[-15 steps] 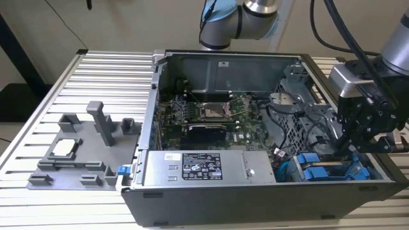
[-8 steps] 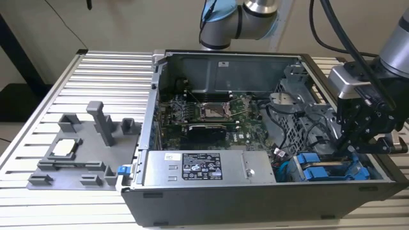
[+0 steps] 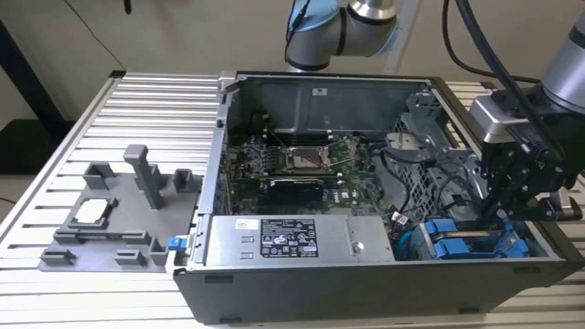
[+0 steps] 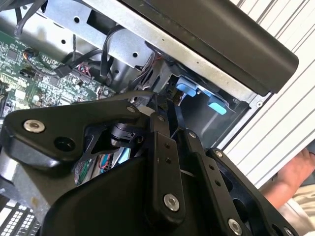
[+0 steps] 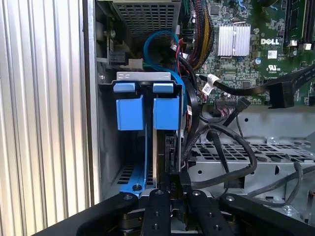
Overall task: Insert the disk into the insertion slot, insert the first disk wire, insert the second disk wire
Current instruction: 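Insert the first disk wire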
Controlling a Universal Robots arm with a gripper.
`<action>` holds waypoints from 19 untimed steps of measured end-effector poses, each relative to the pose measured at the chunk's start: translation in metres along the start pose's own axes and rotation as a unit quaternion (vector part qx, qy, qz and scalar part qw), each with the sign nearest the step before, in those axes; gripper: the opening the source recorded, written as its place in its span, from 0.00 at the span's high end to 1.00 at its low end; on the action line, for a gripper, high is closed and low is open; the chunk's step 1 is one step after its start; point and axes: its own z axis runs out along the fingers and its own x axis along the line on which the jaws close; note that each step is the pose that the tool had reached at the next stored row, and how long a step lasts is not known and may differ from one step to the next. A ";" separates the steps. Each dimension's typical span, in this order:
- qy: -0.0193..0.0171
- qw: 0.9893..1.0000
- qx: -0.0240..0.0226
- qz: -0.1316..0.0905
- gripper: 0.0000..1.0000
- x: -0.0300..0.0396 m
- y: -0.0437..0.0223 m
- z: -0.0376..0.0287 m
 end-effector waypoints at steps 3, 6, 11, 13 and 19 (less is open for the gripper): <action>0.000 1.000 0.000 0.000 0.81 0.0000 0.0001 0.0012; 0.000 1.000 0.000 0.001 0.81 -0.0001 0.0002 0.0037; 0.000 1.000 0.000 0.001 0.81 0.0000 0.0003 0.0046; 0.000 1.000 0.000 0.001 0.81 -0.0001 0.0003 0.0046; 0.000 1.000 0.000 0.001 0.73 0.0000 0.0003 0.0040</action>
